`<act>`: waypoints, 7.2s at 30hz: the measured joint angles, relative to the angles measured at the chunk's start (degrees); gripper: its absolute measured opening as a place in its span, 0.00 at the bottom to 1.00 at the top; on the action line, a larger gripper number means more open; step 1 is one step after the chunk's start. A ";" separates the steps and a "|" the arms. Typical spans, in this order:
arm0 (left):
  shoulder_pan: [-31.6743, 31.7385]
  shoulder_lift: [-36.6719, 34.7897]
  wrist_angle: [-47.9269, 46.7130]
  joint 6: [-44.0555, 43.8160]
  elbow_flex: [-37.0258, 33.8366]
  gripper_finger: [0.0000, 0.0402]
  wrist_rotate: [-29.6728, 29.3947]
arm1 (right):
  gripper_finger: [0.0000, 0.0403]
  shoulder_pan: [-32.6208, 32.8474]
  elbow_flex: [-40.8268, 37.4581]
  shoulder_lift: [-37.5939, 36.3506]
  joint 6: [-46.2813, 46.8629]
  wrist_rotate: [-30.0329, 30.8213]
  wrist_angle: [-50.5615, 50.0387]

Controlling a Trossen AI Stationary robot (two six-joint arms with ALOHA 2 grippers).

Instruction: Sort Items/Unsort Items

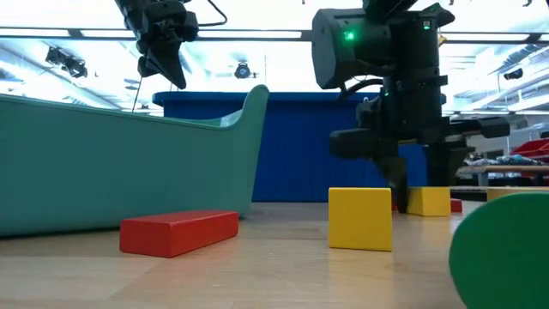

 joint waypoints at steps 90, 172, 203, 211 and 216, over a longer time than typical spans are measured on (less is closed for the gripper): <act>-6.76 -0.11 7.67 6.20 -0.02 0.00 7.28 | 0.53 12.02 -4.24 -11.23 24.84 -5.52 -4.07; -7.30 -0.13 7.23 4.55 -0.02 0.00 6.60 | 0.37 -30.44 34.23 -11.96 -55.69 10.86 28.05; -7.30 -0.13 7.18 4.34 -0.02 0.00 6.60 | 0.45 -24.50 34.25 -12.72 -44.29 -10.91 29.54; -7.30 -0.13 7.19 4.43 -0.02 0.00 6.60 | 0.04 -23.19 34.25 -12.72 -46.93 -8.74 29.54; -7.30 -0.13 7.17 4.48 -0.02 0.00 6.60 | 0.02 -20.82 34.29 -12.72 -47.15 -7.59 22.41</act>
